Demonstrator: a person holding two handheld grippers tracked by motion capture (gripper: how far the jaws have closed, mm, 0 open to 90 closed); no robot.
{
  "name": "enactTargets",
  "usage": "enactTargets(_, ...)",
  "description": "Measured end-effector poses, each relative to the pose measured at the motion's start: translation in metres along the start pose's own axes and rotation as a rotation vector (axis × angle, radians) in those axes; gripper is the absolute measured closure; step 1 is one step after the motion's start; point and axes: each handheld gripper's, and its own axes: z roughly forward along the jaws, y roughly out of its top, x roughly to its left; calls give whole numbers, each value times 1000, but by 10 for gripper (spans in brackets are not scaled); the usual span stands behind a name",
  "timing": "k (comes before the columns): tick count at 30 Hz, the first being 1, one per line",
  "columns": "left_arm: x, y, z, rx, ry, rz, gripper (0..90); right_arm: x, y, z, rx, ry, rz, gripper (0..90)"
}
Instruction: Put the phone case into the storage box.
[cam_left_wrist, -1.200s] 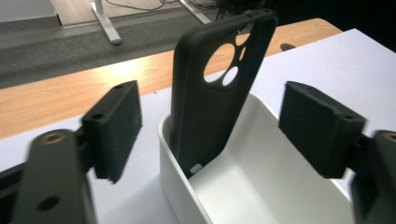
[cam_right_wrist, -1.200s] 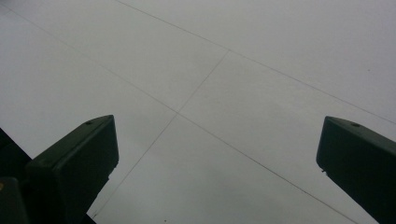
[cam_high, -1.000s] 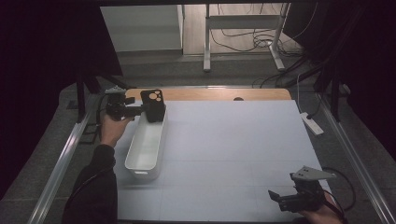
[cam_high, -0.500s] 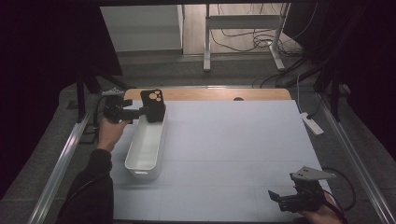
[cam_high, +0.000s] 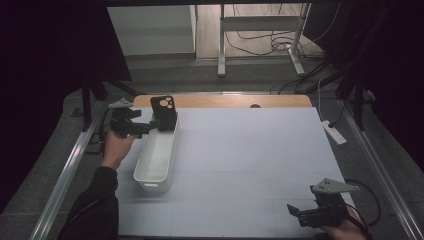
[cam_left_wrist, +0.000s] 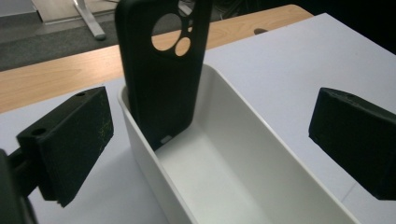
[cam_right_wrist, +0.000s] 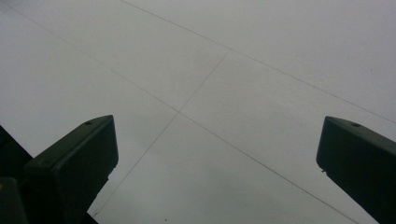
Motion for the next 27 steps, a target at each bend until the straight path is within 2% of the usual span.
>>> enactTargets(12,-7,-8,-9,-15,-29,-11,0,1,0,1,2,0,-6,0)
enactTargets(16,-9,-11,-11,3,-21,-11,0,1,0,1,4,-2,-7,0)
enactTargets(19,-12,-13,-12,27,3,17,0,1,0,1,6,-5,-7,0)
enactTargets(21,-13,-13,-14,26,6,17,0,1,0,1,8,-8,-8,0)
enactTargets(23,-14,-14,-15,27,-2,7,4,1,0,1,6,-7,-7,0)
enactTargets(27,-16,-16,-17,39,-20,13,12,1,0,1,6,-8,-7,0)
